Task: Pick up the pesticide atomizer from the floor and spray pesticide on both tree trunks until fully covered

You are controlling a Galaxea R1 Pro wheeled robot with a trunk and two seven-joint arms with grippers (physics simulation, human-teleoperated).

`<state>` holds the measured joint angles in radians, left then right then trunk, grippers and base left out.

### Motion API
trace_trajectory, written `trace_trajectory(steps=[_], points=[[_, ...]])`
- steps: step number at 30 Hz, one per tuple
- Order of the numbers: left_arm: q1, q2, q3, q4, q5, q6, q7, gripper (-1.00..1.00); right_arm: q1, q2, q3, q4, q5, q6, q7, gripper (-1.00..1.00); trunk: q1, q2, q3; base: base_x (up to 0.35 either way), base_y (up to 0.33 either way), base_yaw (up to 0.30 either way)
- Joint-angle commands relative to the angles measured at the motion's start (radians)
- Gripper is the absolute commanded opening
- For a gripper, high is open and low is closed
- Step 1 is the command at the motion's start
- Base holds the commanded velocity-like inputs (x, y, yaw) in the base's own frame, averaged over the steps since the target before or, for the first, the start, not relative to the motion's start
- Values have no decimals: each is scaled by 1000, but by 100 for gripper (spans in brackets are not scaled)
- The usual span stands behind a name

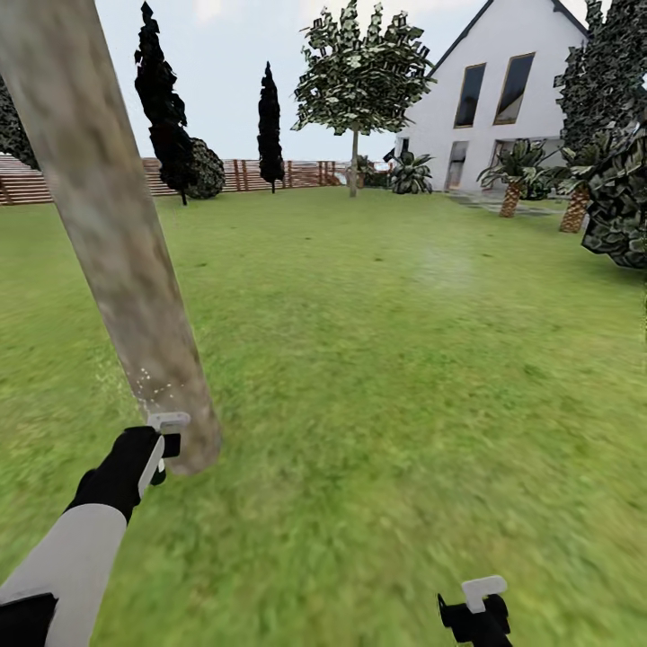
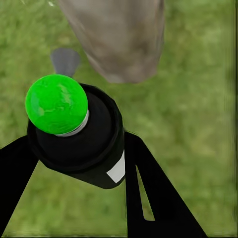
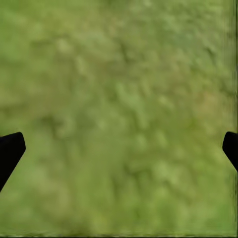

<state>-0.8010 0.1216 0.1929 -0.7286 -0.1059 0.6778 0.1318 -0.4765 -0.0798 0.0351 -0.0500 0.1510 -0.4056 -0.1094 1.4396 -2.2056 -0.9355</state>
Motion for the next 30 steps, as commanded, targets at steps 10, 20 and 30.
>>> trace_trajectory(steps=[10,20,30], points=[[-9,-2,2,-2,-12,10,-1,-100,-1,0,3,1,10,-1,-9,100,-1,0,-1,-53,-238,25],[57,15,7,14,-16,-4,0,-100,-1,0,3,1,10,-1,-9,100,-1,0,-1,81,-85,250],[60,12,0,15,-18,-6,6,-100,-1,-1,3,1,10,-1,-9,100,-1,0,-1,186,-140,25]])
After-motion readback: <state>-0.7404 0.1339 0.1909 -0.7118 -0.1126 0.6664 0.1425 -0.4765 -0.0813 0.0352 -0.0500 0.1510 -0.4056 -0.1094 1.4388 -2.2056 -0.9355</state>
